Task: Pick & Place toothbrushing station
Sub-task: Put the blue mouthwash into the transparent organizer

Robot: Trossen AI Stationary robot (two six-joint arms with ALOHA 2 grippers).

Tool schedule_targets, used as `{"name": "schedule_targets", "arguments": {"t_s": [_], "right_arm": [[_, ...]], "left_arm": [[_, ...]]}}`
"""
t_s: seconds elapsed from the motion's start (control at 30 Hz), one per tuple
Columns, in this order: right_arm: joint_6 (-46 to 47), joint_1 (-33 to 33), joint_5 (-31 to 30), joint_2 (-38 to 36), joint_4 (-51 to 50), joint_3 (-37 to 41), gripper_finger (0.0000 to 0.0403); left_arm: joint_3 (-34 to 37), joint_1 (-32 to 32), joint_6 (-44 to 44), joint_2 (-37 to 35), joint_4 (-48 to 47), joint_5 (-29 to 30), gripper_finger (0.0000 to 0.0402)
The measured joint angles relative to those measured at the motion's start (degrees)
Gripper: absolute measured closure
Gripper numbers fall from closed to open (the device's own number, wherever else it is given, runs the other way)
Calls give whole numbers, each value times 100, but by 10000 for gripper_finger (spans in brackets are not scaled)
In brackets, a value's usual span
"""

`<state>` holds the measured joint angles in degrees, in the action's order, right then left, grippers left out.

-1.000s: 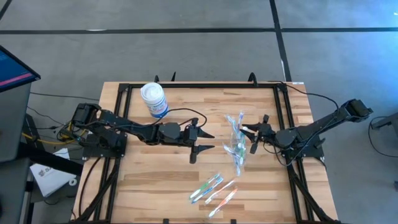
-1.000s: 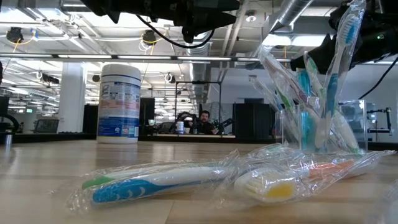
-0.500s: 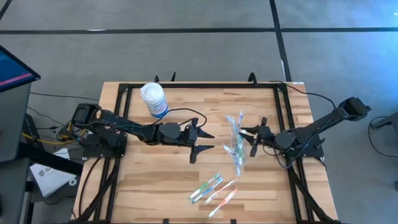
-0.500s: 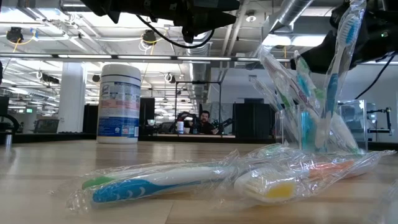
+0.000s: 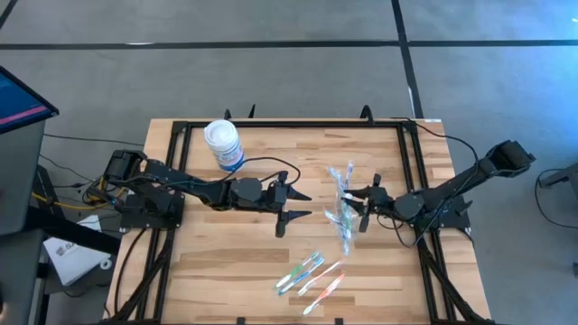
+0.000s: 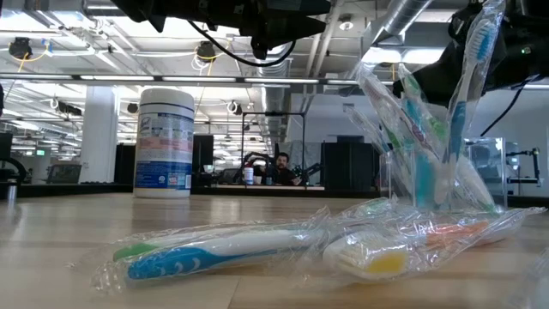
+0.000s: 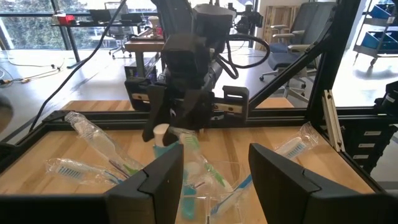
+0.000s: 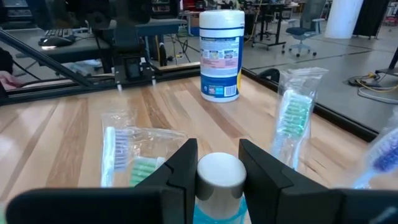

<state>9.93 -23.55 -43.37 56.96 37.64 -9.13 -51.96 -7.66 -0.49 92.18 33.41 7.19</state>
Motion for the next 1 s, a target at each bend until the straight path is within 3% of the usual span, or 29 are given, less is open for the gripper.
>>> {"name": "schedule_targets", "arguments": {"t_s": [0.73,1.0], "right_arm": [[266,0,51,1199,810,0,318],[275,4,139,1284,852,0,318]], "left_arm": [[0,0,0,0,-27,-1,225],[0,0,1,0,-44,1,225]]}}
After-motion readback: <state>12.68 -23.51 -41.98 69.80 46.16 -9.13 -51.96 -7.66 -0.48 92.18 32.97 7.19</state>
